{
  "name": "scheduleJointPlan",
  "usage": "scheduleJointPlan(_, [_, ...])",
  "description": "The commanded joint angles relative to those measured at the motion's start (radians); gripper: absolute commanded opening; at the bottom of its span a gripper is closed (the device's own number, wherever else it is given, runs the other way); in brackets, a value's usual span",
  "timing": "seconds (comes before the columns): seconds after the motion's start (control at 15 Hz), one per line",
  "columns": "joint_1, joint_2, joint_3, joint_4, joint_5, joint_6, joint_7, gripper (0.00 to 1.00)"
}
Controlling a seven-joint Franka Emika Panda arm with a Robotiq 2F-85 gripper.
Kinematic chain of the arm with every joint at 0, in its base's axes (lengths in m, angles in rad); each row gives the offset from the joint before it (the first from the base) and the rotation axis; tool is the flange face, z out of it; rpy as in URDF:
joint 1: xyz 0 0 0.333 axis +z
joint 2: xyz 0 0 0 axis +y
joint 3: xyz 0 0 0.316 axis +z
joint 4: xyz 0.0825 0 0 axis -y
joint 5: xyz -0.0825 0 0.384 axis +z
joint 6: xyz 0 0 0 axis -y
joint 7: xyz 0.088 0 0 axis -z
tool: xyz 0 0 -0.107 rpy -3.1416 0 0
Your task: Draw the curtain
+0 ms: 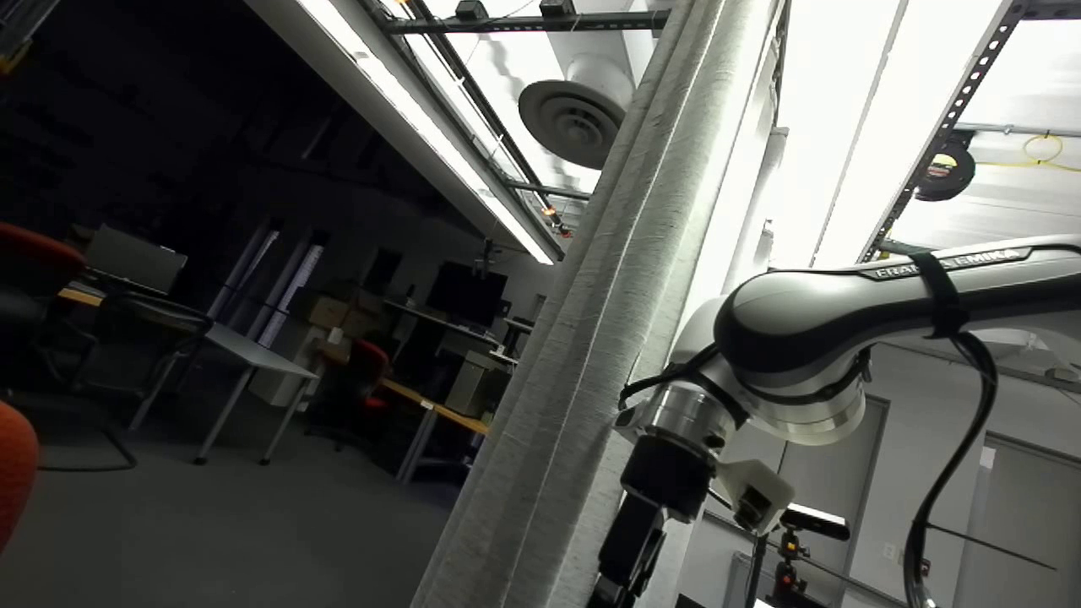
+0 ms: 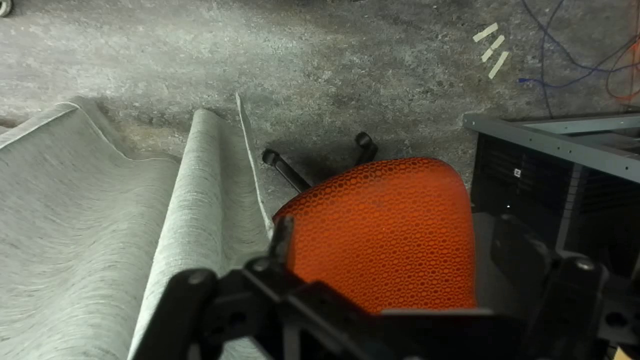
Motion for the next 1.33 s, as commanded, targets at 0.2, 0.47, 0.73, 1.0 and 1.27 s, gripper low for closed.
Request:
scheduleJointPlan(0.2, [-0.025, 0.020, 0.016, 0.009, 0.018, 0.030, -0.016, 1.00])
scheduleJointPlan(0.47, [-0.054, 0.026, 0.015, 0.014, -0.019, 0.097, -0.006, 1.00])
scheduleJointPlan(0.73, [-0.095, 0.010, 0.020, 0.018, -0.095, 0.153, 0.005, 1.00])
scheduleJointPlan(1.0, [-0.111, -0.024, 0.030, 0.032, -0.201, 0.171, -0.016, 1.00])
scheduleJointPlan(1.27, [-0.081, -0.087, 0.041, 0.039, -0.260, 0.205, -0.095, 1.00])
